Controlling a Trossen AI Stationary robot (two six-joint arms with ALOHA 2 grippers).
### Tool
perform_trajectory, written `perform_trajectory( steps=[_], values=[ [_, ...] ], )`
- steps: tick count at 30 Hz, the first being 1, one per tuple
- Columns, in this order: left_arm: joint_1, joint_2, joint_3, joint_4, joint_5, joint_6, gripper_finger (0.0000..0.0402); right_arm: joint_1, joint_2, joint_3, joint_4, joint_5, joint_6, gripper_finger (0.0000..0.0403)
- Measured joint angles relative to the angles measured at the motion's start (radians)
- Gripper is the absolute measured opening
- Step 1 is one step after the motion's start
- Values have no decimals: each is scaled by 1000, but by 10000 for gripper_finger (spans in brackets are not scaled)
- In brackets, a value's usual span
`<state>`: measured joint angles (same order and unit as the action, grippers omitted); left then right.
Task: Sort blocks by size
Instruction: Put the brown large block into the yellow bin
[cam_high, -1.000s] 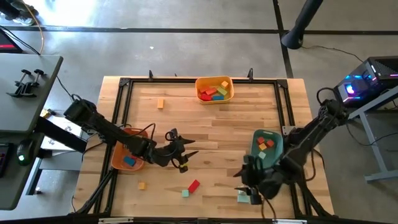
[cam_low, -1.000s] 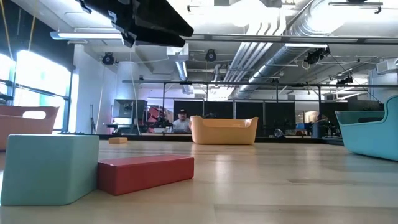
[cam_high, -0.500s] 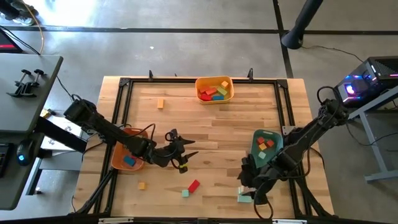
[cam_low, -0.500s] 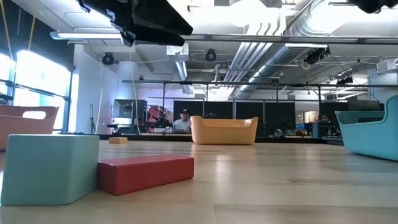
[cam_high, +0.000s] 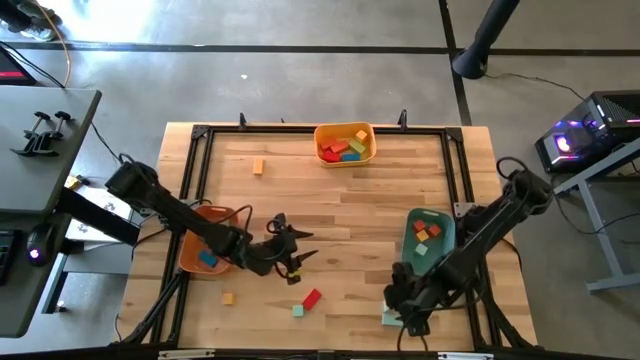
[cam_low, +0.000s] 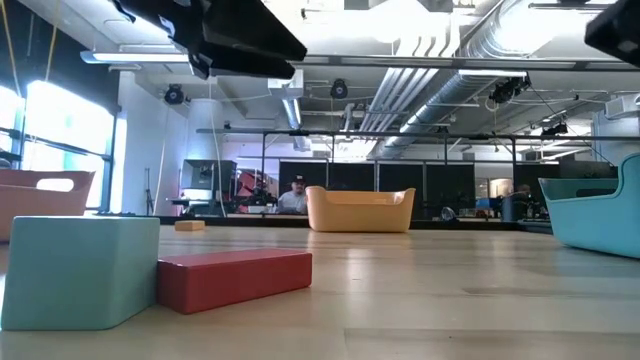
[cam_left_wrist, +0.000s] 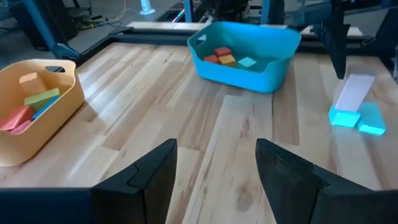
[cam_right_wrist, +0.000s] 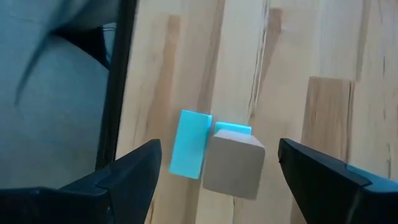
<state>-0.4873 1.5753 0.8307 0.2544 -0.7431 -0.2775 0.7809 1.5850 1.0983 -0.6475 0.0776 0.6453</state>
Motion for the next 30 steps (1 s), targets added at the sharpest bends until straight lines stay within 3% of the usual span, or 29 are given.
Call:
perform_trajectory(
  steps=[5, 9, 13, 18, 20, 23, 28, 30],
  values=[
    [3, 17, 0, 5, 0, -3, 203, 8, 51, 0, -5, 11, 67, 317],
    [3, 23, 0, 7, 0, -9, 203, 11, 91, 0, 2, 0, 61, 293],
    [3, 23, 0, 8, 0, -9, 203, 12, 93, 0, 14, 33, 57, 234],
    [4, 23, 0, 13, 0, -8, 203, 4, 90, 0, 17, 64, 57, 130],
    [3, 23, 0, 14, 0, -9, 203, -7, 89, 0, 15, 103, 42, 128],
    [3, 23, 0, 18, 0, -8, 203, -36, 88, 0, 33, 267, -58, 128],
    [3, 23, 0, 37, -1, 2, 203, -166, 87, -4, 201, 497, -408, 128],
    [3, 23, 0, 35, 0, 2, 203, -256, 76, -49, 336, 512, -540, 128]
  ],
)
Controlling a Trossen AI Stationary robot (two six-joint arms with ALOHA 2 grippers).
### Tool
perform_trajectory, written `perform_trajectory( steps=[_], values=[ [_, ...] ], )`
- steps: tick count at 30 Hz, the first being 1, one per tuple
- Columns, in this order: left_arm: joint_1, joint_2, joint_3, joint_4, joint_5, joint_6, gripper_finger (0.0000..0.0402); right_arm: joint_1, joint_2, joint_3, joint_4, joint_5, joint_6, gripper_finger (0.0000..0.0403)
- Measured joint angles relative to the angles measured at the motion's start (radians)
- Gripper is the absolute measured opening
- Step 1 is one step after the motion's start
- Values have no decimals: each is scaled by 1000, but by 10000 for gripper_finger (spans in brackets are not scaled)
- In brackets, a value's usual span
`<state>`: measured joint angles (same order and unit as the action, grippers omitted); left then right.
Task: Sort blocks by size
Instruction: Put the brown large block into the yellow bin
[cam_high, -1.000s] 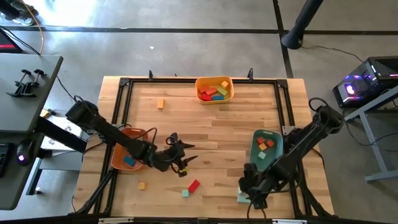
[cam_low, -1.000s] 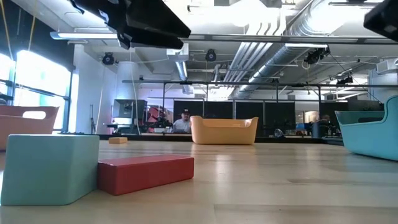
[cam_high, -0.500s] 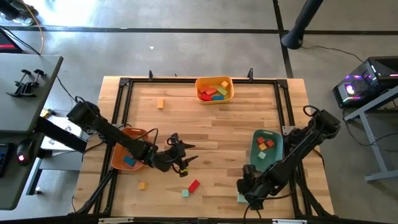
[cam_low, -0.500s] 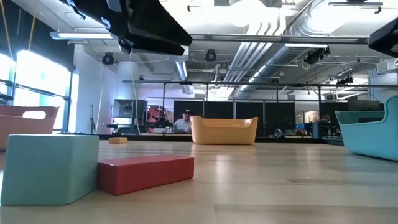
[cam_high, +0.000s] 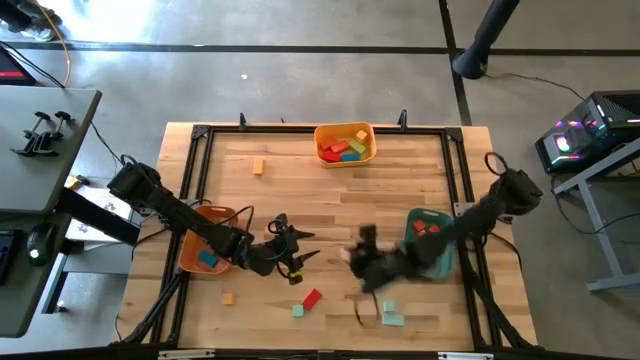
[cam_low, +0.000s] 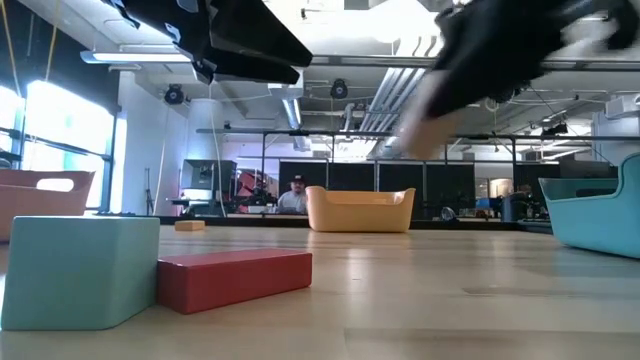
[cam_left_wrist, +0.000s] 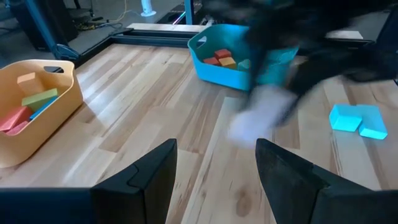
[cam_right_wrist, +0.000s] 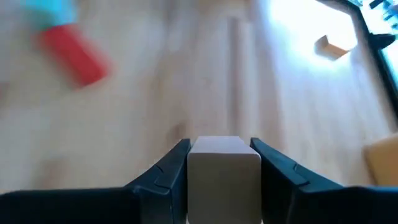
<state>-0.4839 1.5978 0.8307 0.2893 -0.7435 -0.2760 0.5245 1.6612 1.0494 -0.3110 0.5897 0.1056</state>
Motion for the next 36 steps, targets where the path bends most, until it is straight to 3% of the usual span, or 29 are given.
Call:
perform_trajectory(
  steps=[5, 10, 15, 20, 22, 27, 36],
  values=[
    [-11, 0, 0, -10, 0, -1, 203, -295, -17, -170, 357, -266, -163, 128],
    [-22, 0, 0, -23, 0, -8, 203, -569, -28, -236, 545, -259, -157, 128],
    [-12, 6, 0, 3, -24, -7, 203, -819, -29, -173, 556, -287, 22, 128],
    [16, 14, -1, 2, -24, -18, 203, -1000, 13, -76, 454, -447, 97, 128],
    [24, 17, -1, -2, -20, -19, 203, -1045, 53, -51, 411, -513, 121, 128],
    [40, 21, -1, -2, 6, -28, 203, -1069, 141, -5, 398, -541, 170, 129],
    [39, 21, -1, -2, 11, -35, 203, -1063, 185, 30, 391, -563, 103, 192]
  ],
)
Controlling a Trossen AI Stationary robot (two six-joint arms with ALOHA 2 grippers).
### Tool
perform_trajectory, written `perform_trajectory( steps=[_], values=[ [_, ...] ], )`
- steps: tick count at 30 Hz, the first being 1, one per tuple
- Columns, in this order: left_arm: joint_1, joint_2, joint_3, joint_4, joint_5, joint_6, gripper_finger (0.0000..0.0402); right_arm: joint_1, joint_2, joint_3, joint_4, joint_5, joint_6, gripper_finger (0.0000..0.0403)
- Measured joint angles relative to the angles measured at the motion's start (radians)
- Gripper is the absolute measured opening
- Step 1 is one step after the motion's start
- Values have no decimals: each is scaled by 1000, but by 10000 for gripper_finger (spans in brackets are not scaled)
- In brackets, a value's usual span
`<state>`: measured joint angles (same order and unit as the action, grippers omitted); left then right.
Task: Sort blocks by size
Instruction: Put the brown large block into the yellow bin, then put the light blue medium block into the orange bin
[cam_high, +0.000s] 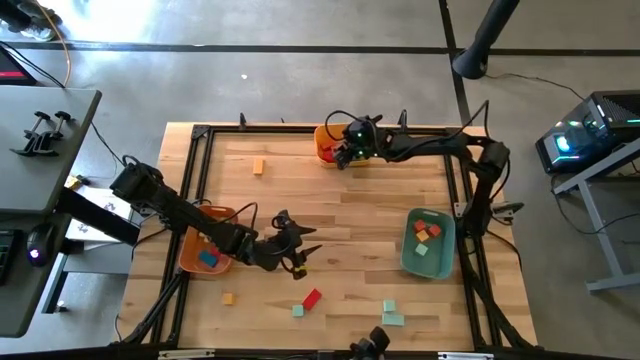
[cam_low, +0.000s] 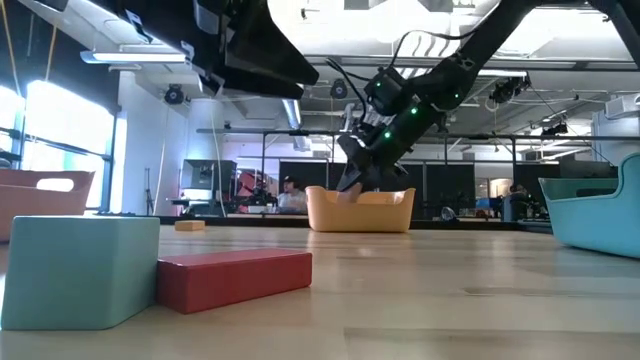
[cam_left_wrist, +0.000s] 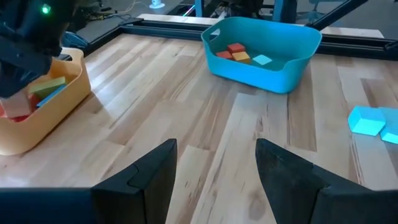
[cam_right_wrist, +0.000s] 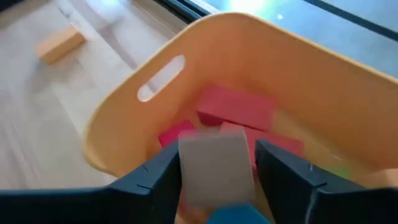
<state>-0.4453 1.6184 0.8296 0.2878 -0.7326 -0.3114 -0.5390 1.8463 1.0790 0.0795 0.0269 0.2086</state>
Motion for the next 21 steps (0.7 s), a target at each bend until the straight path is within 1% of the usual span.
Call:
perform_trajectory(
  steps=[7, 13, 17, 19, 21],
  values=[
    [0, 0, 0, -2, 1, -11, 203, -11, -87, 0, -125, 113, -73, 197],
    [2, 0, 0, 2, 1, -17, 203, 18, -160, 0, -233, 186, -124, 198],
    [2, 0, 0, -1, 1, -19, 203, 77, -198, 0, -321, 254, -175, 199],
    [1, 0, 0, -5, 1, -20, 203, 129, -232, -25, -357, 334, -190, 199],
    [-5, 0, 0, -8, 0, -28, 203, 200, -284, -83, -354, 421, -195, 199]
  ],
)
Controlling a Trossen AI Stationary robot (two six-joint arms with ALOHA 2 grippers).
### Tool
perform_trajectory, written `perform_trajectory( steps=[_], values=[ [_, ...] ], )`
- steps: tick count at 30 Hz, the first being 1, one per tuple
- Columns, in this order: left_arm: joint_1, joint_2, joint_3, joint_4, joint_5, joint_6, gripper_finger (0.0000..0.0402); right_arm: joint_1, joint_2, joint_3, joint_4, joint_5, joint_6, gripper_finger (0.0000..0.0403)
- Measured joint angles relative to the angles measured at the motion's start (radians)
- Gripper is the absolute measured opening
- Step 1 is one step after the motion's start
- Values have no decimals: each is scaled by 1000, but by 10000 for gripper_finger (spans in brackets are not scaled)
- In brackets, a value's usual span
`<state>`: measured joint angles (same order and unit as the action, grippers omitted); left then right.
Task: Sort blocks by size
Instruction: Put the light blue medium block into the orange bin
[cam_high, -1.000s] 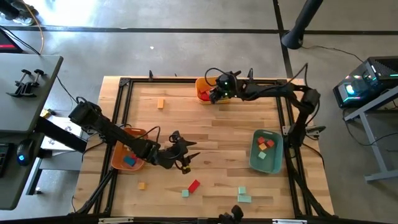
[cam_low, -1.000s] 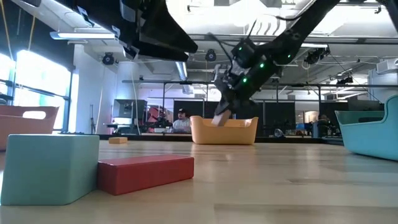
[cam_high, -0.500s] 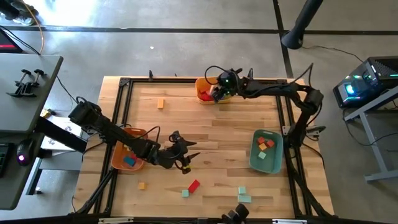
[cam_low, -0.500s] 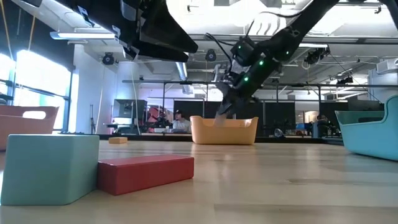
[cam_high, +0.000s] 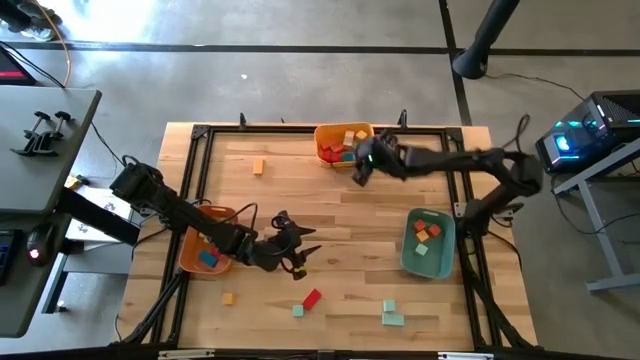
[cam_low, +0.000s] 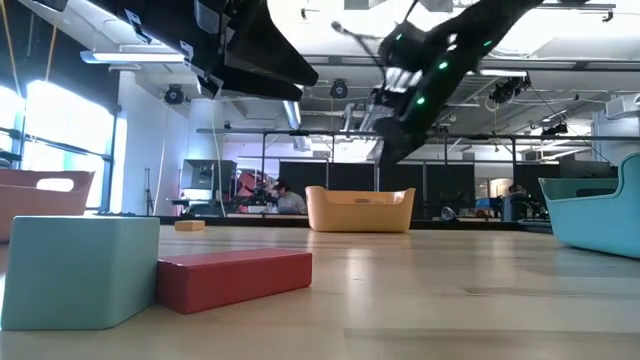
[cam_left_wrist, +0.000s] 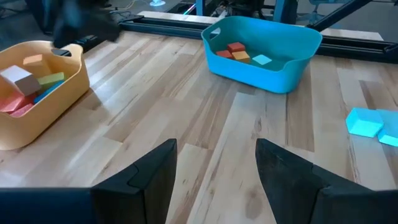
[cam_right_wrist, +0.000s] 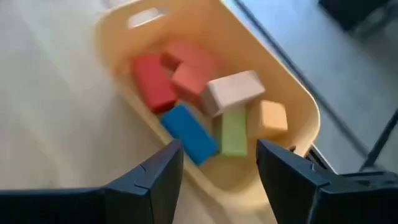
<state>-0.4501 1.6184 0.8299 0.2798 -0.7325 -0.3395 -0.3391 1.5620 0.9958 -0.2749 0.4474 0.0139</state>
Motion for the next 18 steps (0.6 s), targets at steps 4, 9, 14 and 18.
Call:
perform_trajectory(
  steps=[4, 9, 14, 18],
  values=[
    [-14, 0, 0, -5, -4, -1, 203, 175, -144, -153, 65, 67, 18, 199],
    [-18, 0, 0, 8, -21, 1, 203, 453, -334, -327, 179, 49, 140, 199],
    [2, 0, 0, 27, -22, 1, 203, 767, -418, -410, 309, 57, 192, 199],
    [28, 0, 0, 42, -22, 1, 203, 1015, -390, -395, 310, 224, 232, 199]
  ],
)
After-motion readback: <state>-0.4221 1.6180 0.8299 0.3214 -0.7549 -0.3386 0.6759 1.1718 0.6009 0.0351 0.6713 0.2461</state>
